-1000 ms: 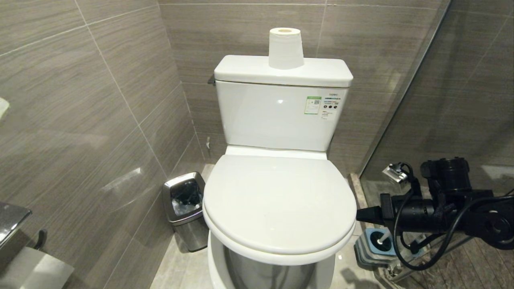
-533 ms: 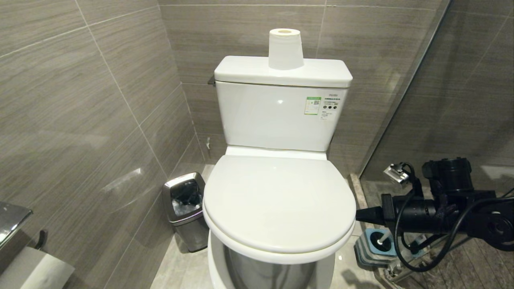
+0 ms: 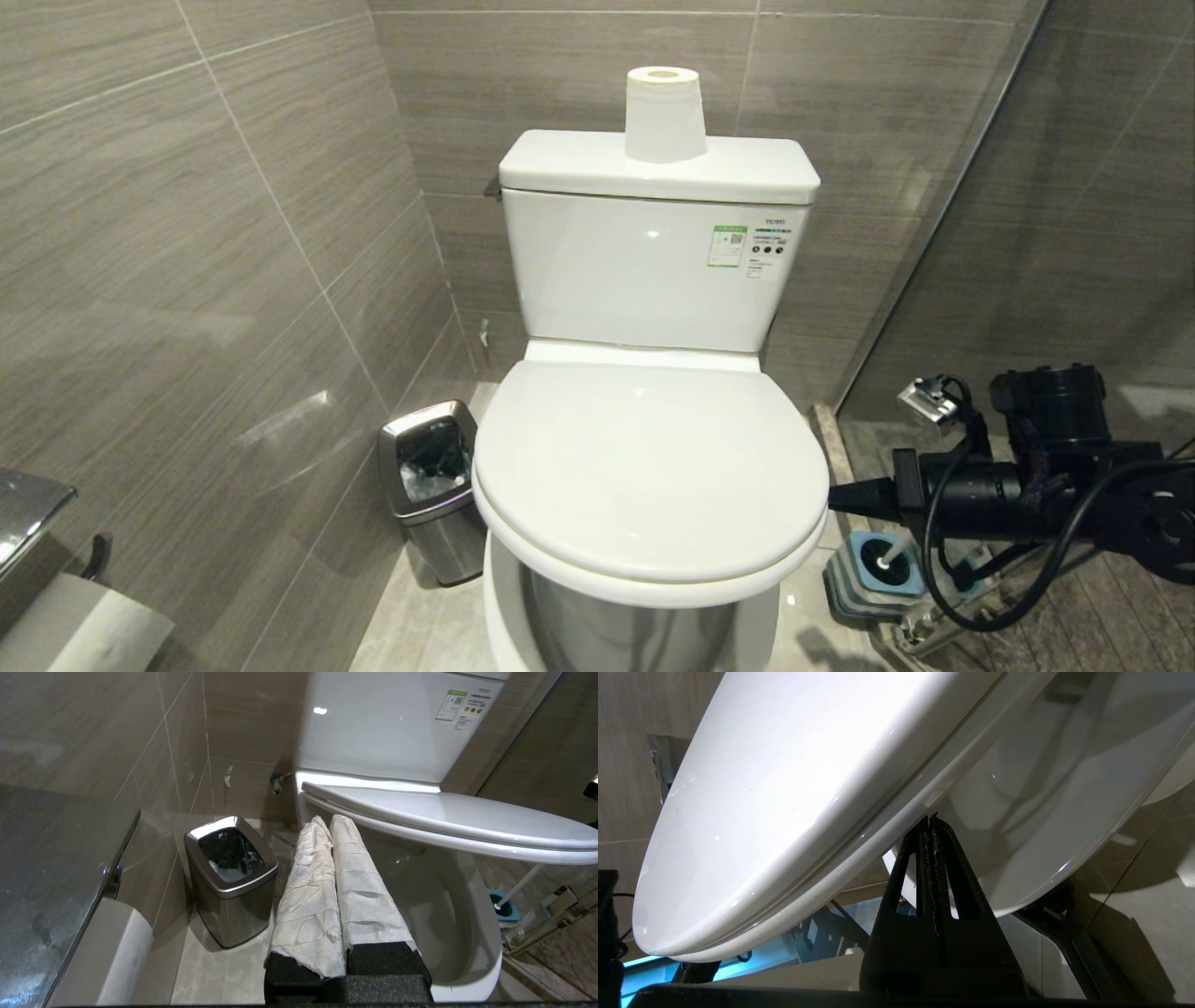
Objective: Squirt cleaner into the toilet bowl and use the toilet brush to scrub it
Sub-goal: Use the right hand to fully open the toilet lid
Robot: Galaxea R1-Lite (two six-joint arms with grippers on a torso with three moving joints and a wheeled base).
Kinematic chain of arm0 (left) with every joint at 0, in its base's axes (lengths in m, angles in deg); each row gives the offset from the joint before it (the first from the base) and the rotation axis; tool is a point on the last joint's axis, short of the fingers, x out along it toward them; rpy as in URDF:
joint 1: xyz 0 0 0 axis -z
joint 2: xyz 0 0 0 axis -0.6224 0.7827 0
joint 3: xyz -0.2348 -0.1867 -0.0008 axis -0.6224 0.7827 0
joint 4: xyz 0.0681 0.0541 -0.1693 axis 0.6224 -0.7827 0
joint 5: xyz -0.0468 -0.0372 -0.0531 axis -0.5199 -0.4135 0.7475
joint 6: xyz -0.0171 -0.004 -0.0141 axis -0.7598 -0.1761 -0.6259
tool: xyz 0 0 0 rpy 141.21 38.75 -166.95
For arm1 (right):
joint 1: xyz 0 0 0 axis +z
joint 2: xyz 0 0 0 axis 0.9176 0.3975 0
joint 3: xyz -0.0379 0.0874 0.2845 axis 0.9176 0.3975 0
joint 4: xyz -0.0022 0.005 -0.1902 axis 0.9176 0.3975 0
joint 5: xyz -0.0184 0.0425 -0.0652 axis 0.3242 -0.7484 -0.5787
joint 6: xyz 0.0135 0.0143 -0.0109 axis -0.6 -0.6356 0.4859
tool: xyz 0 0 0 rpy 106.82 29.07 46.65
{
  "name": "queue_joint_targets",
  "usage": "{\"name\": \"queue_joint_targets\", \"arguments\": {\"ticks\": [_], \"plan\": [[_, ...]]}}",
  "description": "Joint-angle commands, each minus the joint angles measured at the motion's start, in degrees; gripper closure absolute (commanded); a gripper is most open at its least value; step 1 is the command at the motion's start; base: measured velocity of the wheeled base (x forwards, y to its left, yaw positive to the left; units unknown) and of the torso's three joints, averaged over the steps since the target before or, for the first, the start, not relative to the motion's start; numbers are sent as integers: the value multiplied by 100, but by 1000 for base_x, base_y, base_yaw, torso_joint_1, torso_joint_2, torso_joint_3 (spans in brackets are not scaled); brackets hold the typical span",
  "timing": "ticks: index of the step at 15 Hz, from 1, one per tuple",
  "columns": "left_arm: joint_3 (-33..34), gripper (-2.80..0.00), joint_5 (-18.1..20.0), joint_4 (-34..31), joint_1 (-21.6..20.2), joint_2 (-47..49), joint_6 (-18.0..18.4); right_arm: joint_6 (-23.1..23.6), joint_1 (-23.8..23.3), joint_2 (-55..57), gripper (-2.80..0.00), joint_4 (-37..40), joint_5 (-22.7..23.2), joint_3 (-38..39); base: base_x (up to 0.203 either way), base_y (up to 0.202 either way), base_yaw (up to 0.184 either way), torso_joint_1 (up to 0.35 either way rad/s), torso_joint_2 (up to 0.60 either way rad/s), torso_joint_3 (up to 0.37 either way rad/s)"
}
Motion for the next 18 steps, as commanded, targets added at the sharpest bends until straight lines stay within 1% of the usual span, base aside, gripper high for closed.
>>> {"name": "queue_joint_targets", "arguments": {"ticks": [1,3,5,6,7,9,10,11,13,14,16,17,18], "plan": [[57,0,-165,34,121,214,-108,-17,-49,29,0,-23,27,-13,0,0,0,0,0,0],[53,0,-382,53,493,229,-189,-17,-61,98,0,-140,29,17,0,0,0,0,0,0],[79,0,-727,38,917,187,-167,-17,-61,178,0,-313,29,33,0,0,0,0,0,0],[184,0,-836,13,1030,44,-130,-24,-61,184,0,-313,29,40,0,0,0,0,0,0],[365,0,-903,56,1062,-28,-97,-26,-61,184,0,-319,23,40,0,0,0,0,0,0],[467,0,-907,33,974,-299,-17,-18,-70,168,0,-322,21,31,0,0,0,0,0,0],[513,0,-899,-46,931,-374,147,-23,-70,176,0,-322,21,22,0,0,0,0,0,0],[631,0,-908,-71,920,-423,209,-25,-70,193,0,-322,21,-4,0,0,0,0,0,0],[862,0,-909,-90,847,-730,250,-17,-70,210,0,-322,28,-4,0,0,0,0,0,0],[1115,0,-913,-135,827,-919,306,-17,-70,210,0,-322,21,-4,0,0,0,0,0,0],[1424,0,-947,-146,812,-1122,746,-18,-70,175,0,-322,21,30,0,0,0,0,0,0],[1487,0,-1009,-143,811,-1136,841,-22,-70,158,0,-322,21,40,0,0,0,0,0,0],[1650,0,-1212,-143,811,-1192,945,-26,-79,149,0,-322,21,40,0,0,0,0,0,0]]}}
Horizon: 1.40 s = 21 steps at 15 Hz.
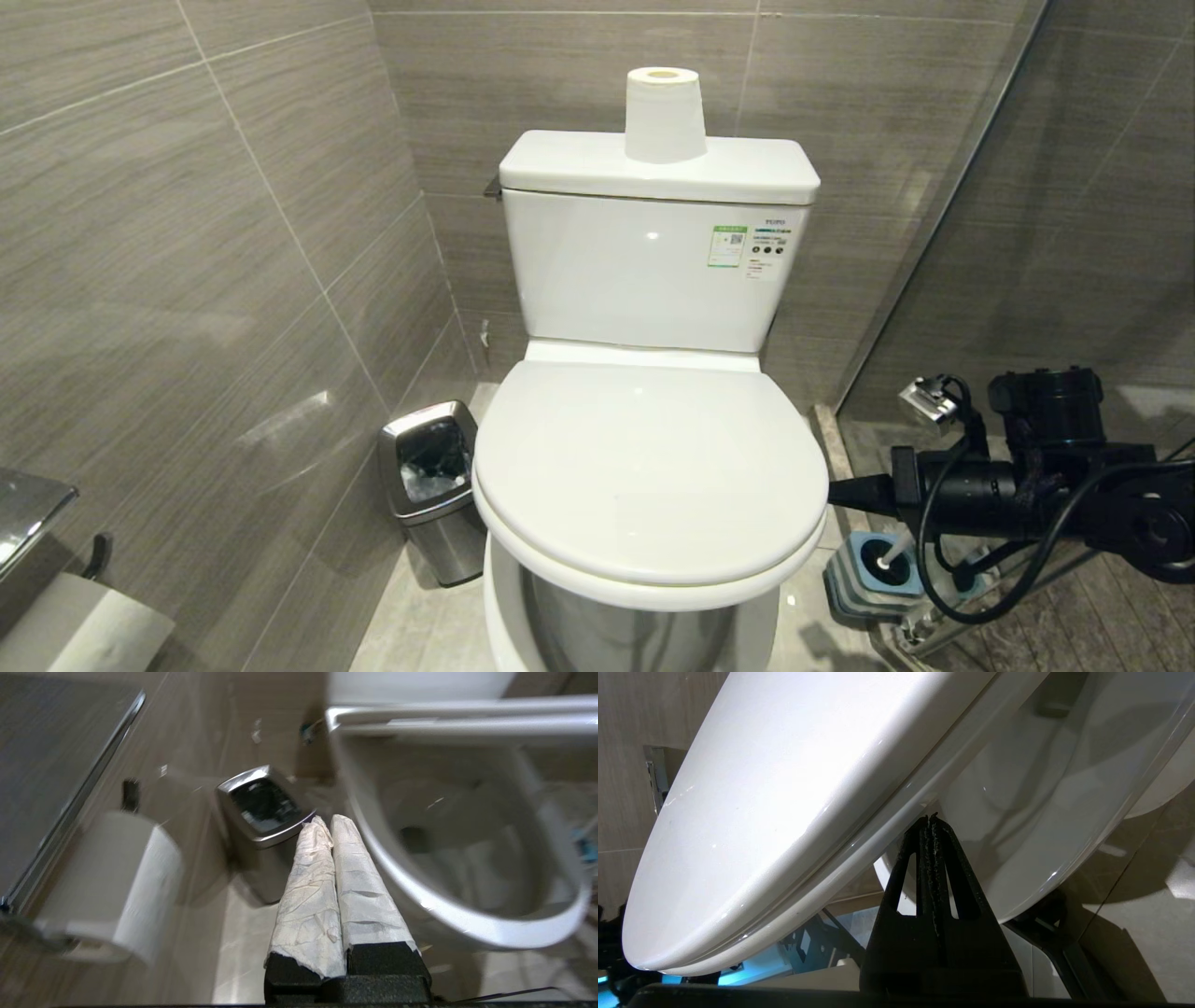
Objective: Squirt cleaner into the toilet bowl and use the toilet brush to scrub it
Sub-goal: Use the right hand to fully open the toilet lid
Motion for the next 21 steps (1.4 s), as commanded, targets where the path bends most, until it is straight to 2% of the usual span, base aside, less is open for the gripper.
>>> {"name": "queue_joint_targets", "arguments": {"ticks": [1,3,7,15,19,21], "plan": [[425,0,-478,-8,-9,-324,205,-20,-4,-42,0,-14,43,15,0,0,0,0,0,0],[809,0,-810,-6,-14,-593,369,-20,5,-33,0,-14,43,15,0,0,0,0,0,0],[787,0,-811,-71,-68,-233,550,-20,-4,-31,0,-136,35,-42,0,0,0,0,0,0],[791,0,-810,-56,-50,-583,502,-56,-355,-245,0,-461,44,-186,0,0,0,0,0,0],[791,0,-809,-56,-50,-583,510,-788,-356,-310,0,-1245,90,-283,0,0,0,0,0,0],[791,0,-809,-39,-50,-583,510,-838,-356,-307,0,-1295,88,-292,0,0,0,0,0,0]]}}
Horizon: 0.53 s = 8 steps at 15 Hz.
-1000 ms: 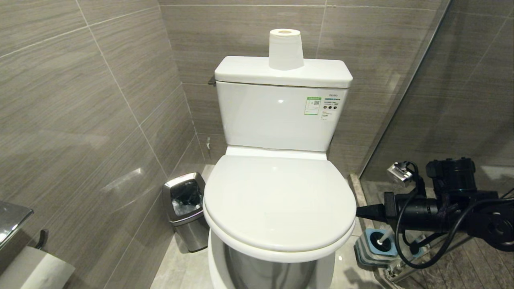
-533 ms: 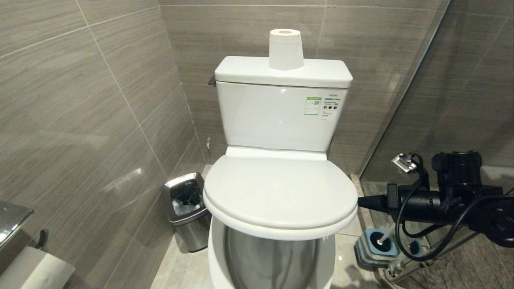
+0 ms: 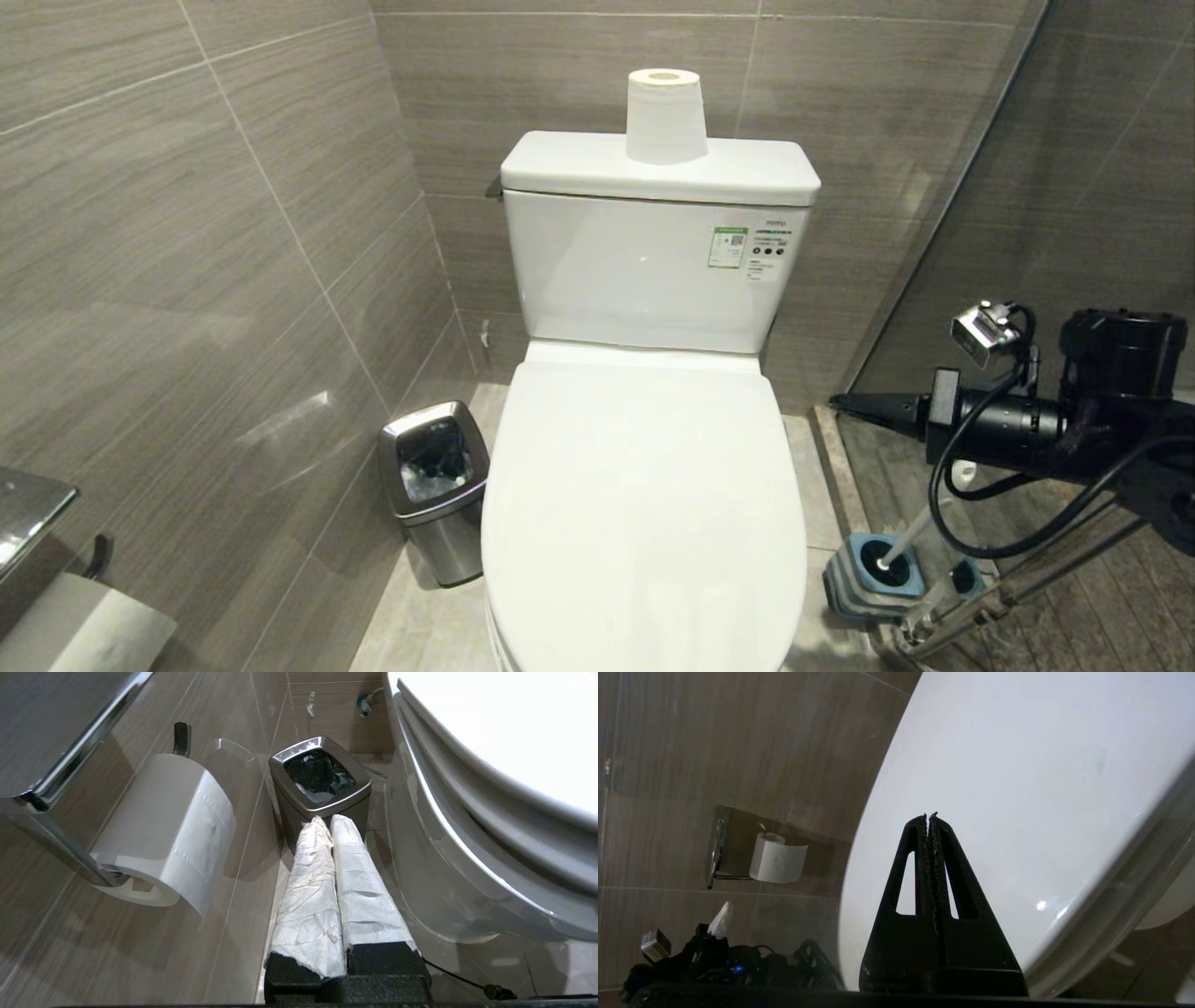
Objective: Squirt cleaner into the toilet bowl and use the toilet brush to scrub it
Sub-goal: Use the right hand to fully open the toilet lid
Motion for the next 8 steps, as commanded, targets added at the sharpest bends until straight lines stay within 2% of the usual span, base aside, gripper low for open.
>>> {"name": "queue_joint_targets", "arguments": {"ticks": [1,4,5,7,8], "plan": [[-1,0,8,-1,-2,-7,12,-29,-2,13,0,44,-19,8,0,0,0,0,0,0],[-1,0,25,-6,-2,-7,21,56,-2,-28,0,1220,-144,143,0,0,0,0,0,0],[-1,0,34,-15,-2,-7,21,221,-2,38,0,1639,-501,150,0,0,0,0,0,0],[-1,0,34,-24,-2,-7,21,1095,8,259,0,2807,-1575,100,0,0,0,0,0,0],[-1,0,34,-24,-2,-7,21,1371,12,330,0,3304,-1995,63,0,0,0,0,0,0]]}}
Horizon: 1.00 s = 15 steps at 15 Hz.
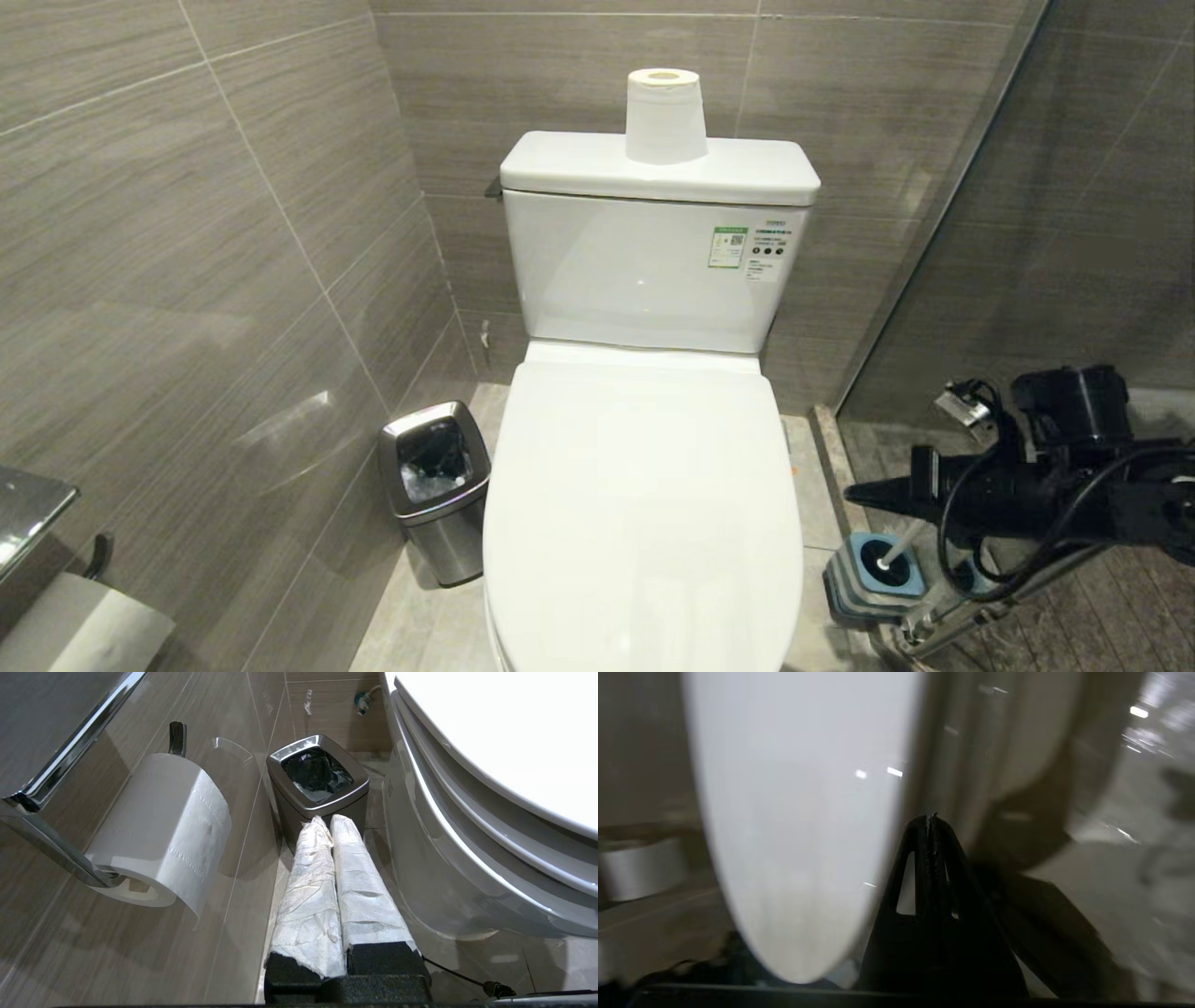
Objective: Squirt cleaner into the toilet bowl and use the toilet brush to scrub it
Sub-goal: Use the right hand to fully open the toilet lid
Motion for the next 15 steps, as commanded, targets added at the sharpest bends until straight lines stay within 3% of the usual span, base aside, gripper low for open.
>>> {"name": "queue_joint_targets", "arguments": {"ticks": [1,4,7,11,15], "plan": [[1,0,0,1,-2,-3,2,538,13,265,0,1007,-792,-70,0,0,0,0,0,0],[1,0,0,1,-2,-3,-7,555,56,453,0,1006,-1162,69,0,0,0,0,0,0],[1,0,0,2,-2,-3,-16,560,267,839,0,783,-880,123,0,0,0,0,0,0],[1,0,-9,10,-2,-3,-42,526,703,1335,0,-234,-713,210,0,0,0,0,0,0],[1,0,-18,18,6,-3,-51,525,783,1450,0,-262,-685,239,0,0,0,0,0,0]]}}
